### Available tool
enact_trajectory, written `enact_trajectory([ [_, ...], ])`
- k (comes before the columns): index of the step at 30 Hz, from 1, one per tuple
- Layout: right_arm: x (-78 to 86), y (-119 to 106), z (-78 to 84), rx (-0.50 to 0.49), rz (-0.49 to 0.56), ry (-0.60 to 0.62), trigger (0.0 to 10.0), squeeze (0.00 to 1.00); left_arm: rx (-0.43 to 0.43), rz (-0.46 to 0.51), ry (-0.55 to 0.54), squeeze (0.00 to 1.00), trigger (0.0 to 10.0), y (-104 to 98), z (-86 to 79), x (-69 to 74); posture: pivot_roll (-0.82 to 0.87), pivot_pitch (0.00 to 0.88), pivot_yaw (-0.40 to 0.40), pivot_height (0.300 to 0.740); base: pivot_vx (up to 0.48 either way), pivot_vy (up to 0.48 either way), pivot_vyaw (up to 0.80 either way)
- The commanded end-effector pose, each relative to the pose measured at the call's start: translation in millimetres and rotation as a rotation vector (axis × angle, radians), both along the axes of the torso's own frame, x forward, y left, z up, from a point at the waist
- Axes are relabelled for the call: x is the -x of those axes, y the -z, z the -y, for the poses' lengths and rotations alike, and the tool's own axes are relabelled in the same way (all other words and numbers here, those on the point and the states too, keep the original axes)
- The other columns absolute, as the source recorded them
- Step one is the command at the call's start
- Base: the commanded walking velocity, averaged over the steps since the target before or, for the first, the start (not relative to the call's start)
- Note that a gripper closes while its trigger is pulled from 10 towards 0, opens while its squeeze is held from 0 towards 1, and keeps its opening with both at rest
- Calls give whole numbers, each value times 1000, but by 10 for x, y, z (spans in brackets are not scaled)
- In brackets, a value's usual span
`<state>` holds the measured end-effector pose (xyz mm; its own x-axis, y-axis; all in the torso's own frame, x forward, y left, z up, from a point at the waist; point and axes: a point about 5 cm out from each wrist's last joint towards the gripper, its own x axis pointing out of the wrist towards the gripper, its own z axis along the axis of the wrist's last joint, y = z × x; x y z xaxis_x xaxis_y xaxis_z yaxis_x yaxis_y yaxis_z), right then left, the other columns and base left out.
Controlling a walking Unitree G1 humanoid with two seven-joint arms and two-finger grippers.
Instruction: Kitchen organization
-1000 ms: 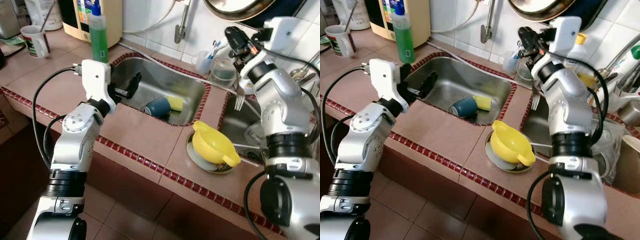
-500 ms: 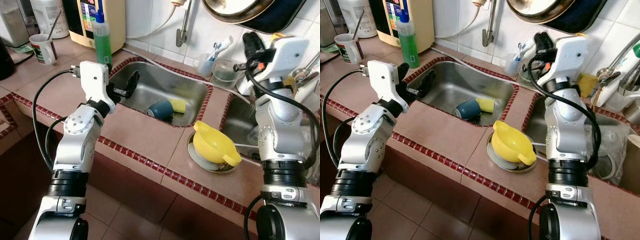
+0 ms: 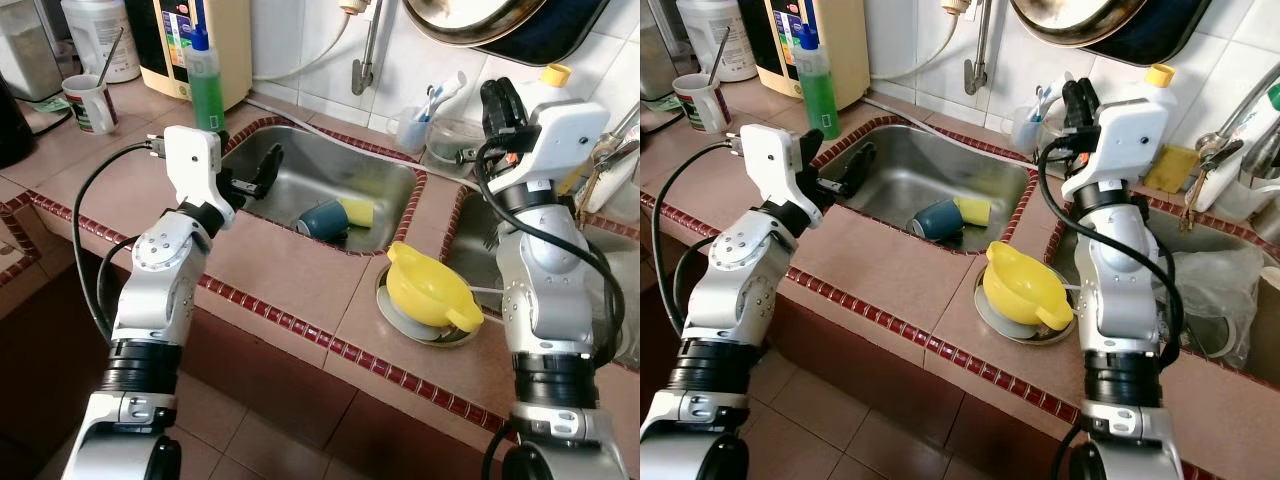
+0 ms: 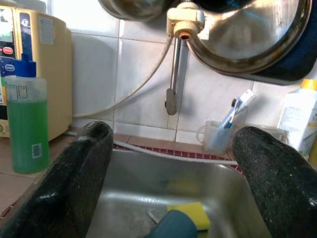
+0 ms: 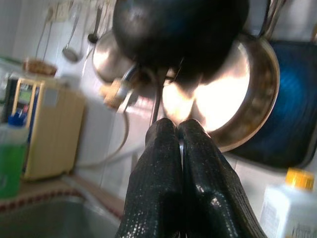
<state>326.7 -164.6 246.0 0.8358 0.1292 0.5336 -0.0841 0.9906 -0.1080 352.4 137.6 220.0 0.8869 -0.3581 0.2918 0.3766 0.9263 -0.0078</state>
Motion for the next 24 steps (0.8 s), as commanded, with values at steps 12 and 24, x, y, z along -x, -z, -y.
enact_trajectory([
  [12, 65, -79, 20, 33, 32, 32, 10000, 0, 9, -15, 43, 0, 10000, 28, 59, 33, 46, 0, -47, 740, 0, 0, 0],
  [24, 74, -93, 21, 58, 37, 35, 10000, 0, -7, -17, 60, 0, 10000, 44, 86, 42, 40, 0, -42, 740, 0, 46, 0],
])
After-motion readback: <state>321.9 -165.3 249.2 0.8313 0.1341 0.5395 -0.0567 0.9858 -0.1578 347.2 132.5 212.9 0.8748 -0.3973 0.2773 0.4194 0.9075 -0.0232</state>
